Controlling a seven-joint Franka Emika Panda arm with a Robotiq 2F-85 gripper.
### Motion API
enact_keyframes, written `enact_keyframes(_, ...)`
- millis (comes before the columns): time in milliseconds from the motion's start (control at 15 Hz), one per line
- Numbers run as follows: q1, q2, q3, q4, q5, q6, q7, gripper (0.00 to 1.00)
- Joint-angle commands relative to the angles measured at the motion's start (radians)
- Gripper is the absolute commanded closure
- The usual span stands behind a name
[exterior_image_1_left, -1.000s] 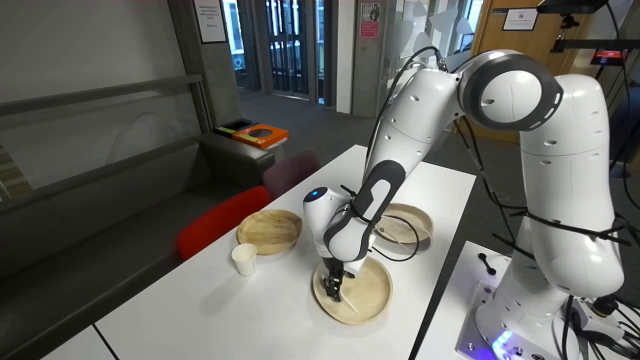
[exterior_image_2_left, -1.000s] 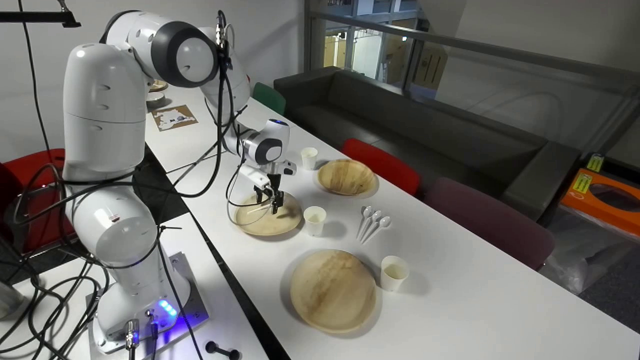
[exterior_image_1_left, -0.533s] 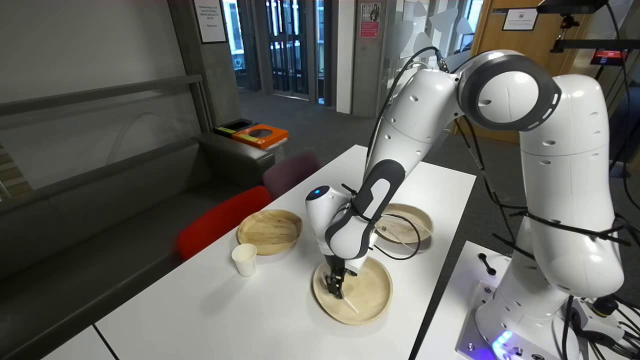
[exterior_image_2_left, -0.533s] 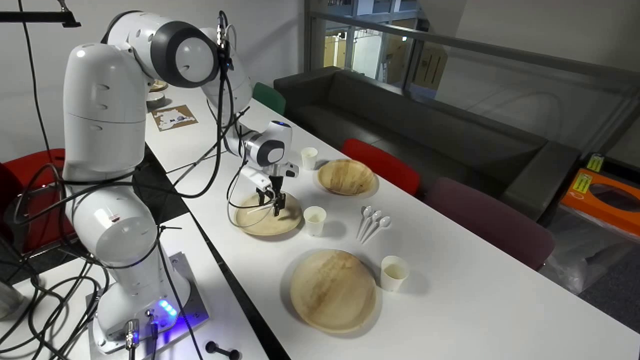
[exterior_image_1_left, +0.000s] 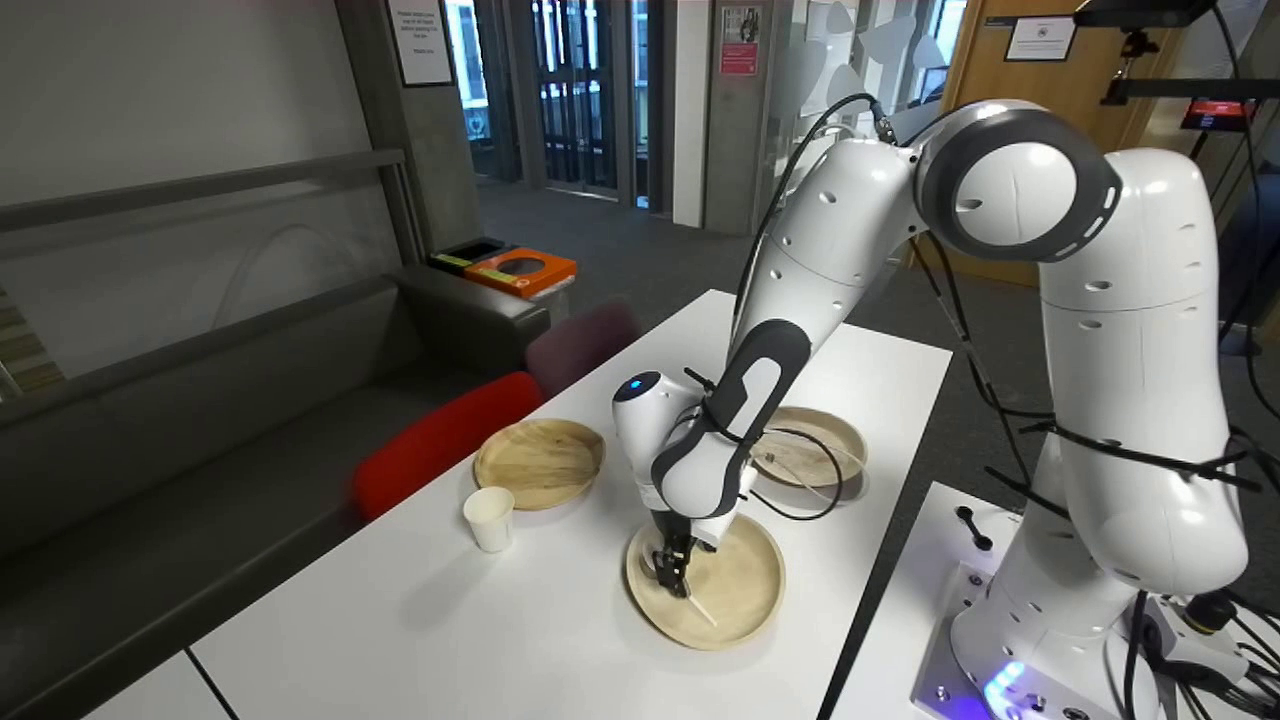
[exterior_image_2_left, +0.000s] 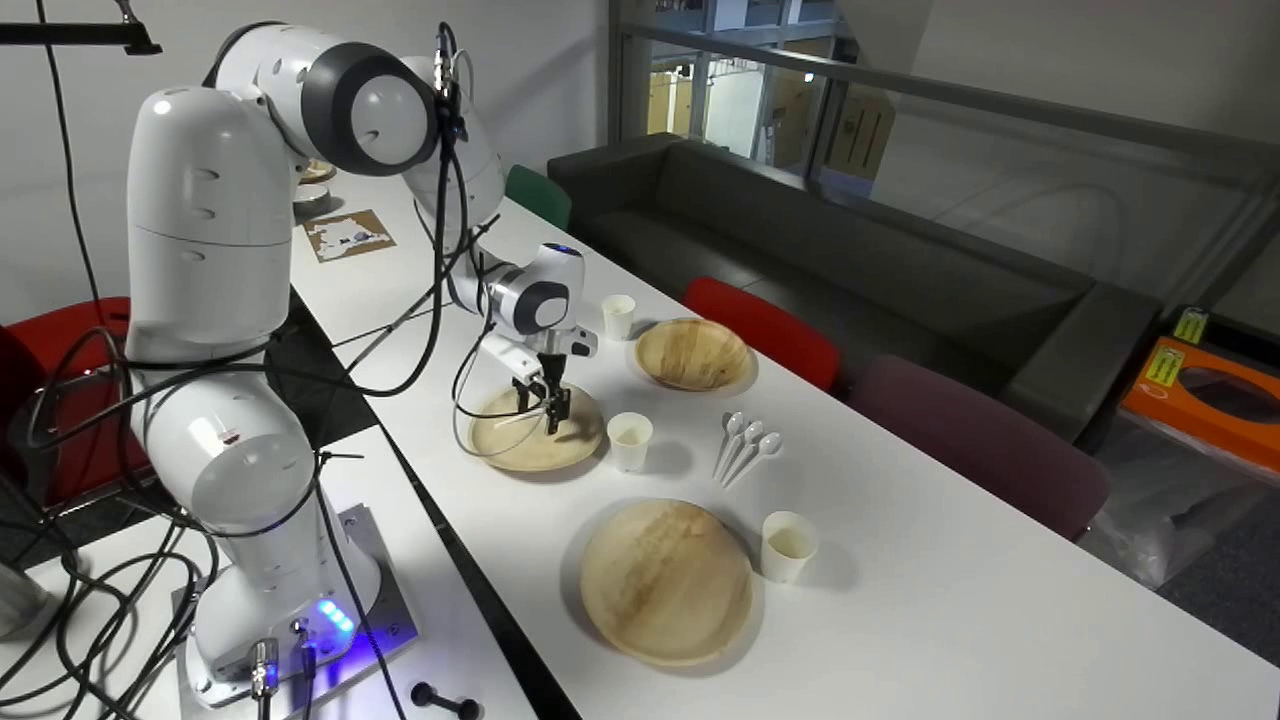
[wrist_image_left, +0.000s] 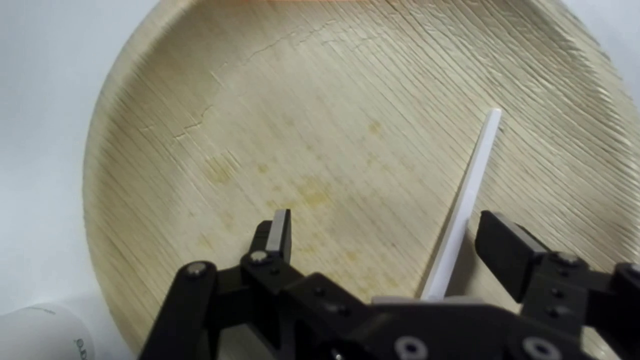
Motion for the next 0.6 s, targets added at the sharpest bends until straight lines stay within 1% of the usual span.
enact_keyframes(0, 0.004, -0.017, -0.012, -0.031, -0.003, 0.032, 0.023, 0.00)
enact_keyframes(533, 0.008, 0.002, -0.031, -0.023, -0.012, 0.032, 0.045, 0.00)
